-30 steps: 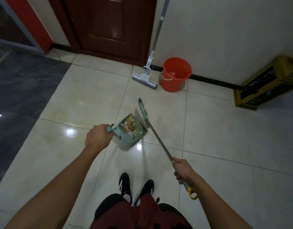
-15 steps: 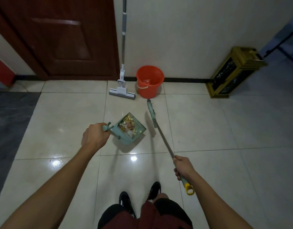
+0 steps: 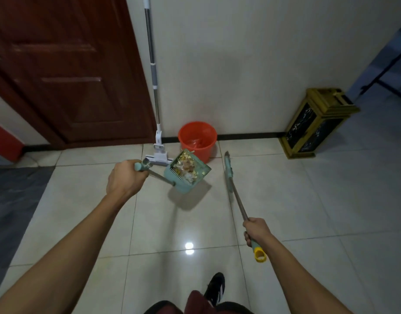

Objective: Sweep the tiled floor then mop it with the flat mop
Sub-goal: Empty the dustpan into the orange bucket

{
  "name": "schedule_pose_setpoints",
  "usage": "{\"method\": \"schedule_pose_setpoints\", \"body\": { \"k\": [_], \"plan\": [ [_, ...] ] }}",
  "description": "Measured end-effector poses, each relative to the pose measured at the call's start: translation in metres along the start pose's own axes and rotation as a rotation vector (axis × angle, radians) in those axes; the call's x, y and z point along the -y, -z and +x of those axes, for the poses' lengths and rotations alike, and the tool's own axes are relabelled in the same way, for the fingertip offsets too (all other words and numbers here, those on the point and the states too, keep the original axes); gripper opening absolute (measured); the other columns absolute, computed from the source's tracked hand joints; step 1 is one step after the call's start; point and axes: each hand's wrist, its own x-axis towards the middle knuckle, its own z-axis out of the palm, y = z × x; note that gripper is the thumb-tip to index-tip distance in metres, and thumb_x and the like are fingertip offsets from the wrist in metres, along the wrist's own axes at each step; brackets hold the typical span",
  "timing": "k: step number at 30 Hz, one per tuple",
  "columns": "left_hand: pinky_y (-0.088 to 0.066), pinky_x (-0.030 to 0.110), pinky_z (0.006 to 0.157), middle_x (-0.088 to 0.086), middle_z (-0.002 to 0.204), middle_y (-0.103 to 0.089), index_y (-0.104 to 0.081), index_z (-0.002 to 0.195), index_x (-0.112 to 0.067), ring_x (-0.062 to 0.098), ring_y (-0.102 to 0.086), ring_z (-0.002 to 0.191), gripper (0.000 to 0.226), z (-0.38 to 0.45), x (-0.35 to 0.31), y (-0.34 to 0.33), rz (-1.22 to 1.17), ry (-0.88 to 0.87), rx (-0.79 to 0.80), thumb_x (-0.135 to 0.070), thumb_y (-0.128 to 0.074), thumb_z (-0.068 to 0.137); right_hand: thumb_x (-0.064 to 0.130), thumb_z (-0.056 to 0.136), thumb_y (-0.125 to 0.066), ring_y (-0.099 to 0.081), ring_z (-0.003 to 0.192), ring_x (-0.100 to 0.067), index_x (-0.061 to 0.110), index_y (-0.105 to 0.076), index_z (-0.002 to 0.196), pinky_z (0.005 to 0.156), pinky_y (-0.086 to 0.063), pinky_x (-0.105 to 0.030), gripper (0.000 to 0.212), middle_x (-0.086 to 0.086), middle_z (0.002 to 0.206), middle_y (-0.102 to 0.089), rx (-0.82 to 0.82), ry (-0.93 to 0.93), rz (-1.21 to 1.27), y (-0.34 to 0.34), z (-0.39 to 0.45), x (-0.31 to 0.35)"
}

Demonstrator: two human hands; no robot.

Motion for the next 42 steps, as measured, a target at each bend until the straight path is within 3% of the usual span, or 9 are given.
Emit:
{"method": "schedule_pose_setpoints", "body": {
  "k": [14, 18, 22, 29, 34, 39, 42],
  "plan": [
    [-0.056, 0.034, 0.059, -0.010, 0.065, -0.065, -0.068, 0.077, -0.033, 0.019, -0.063, 0.064, 0.006, 0.096, -0.098, 0.000, 0.019, -0.062, -0.186, -0.039, -0.066, 0.077, -0.001, 0.093, -0.047, -0.040, 0.032, -0.018, -0.005, -0.059, 0.085, 0.038, -0.038, -0.021, 0.015, -0.012, 0.044, -0.049, 0.046, -0.036, 0.034, 0.038, 0.090, 0.109],
    [-0.060, 0.040, 0.067, -0.003, 0.076, -0.069, -0.071, 0.090, -0.032, 0.027, -0.067, 0.074, 0.012, 0.134, -0.118, -0.015, 0.076, -0.103, -0.138, -0.040, -0.064, 0.086, -0.002, 0.093, -0.048, -0.039, 0.031, -0.018, -0.004, -0.057, 0.082, 0.038, -0.038, -0.020, 0.014, -0.012, 0.043, -0.048, 0.051, -0.050, 0.048, 0.037, 0.116, 0.137],
    [-0.054, 0.036, 0.062, 0.002, 0.077, -0.071, -0.072, 0.094, -0.031, 0.033, -0.068, 0.075, 0.013, 0.181, -0.130, -0.034, 0.200, -0.177, -0.144, -0.034, -0.061, 0.087, -0.004, 0.091, -0.046, -0.039, 0.029, -0.018, -0.007, -0.057, 0.081, 0.039, -0.036, -0.020, 0.015, -0.014, 0.044, -0.048, 0.043, -0.061, 0.032, 0.039, 0.147, 0.164],
    [-0.051, 0.040, 0.076, 0.012, 0.106, -0.074, -0.067, 0.125, -0.037, 0.039, -0.068, 0.096, 0.037, 0.253, -0.160, -0.070, 0.452, -0.358, -0.025, -0.029, -0.059, 0.089, -0.003, 0.093, -0.047, -0.039, 0.029, -0.018, -0.007, -0.057, 0.085, 0.037, -0.036, -0.020, 0.014, -0.013, 0.046, -0.048, 0.041, -0.078, 0.012, 0.041, 0.189, 0.208],
    [-0.053, 0.039, 0.069, 0.008, 0.102, -0.074, -0.066, 0.122, -0.034, 0.036, -0.070, 0.089, 0.034, 0.279, -0.187, -0.087, 0.602, -0.488, 0.043, -0.029, -0.060, 0.089, -0.003, 0.093, -0.046, -0.040, 0.029, -0.019, -0.007, -0.057, 0.083, 0.037, -0.037, -0.020, 0.015, -0.013, 0.044, -0.049, 0.064, -0.087, 0.004, 0.047, 0.208, 0.228],
    [-0.039, 0.034, 0.056, 0.004, 0.089, -0.071, -0.067, 0.117, -0.031, 0.031, -0.070, 0.078, 0.030, 0.286, -0.217, -0.106, 0.782, -0.614, 0.090, -0.022, -0.056, 0.091, -0.004, 0.091, -0.045, -0.040, 0.029, -0.018, -0.006, -0.056, 0.082, 0.038, -0.036, -0.020, 0.014, -0.014, 0.045, -0.048, 0.093, -0.091, 0.003, 0.061, 0.227, 0.235],
    [-0.040, 0.034, 0.057, 0.003, 0.087, -0.071, -0.069, 0.109, -0.026, 0.030, -0.069, 0.077, 0.023, 0.286, -0.236, -0.115, 0.836, -0.635, 0.158, -0.019, -0.059, 0.089, -0.004, 0.091, -0.045, -0.040, 0.030, -0.018, -0.005, -0.056, 0.082, 0.039, -0.036, -0.020, 0.014, -0.012, 0.043, -0.047, 0.122, -0.094, 0.005, 0.069, 0.234, 0.236]
  ]
}}
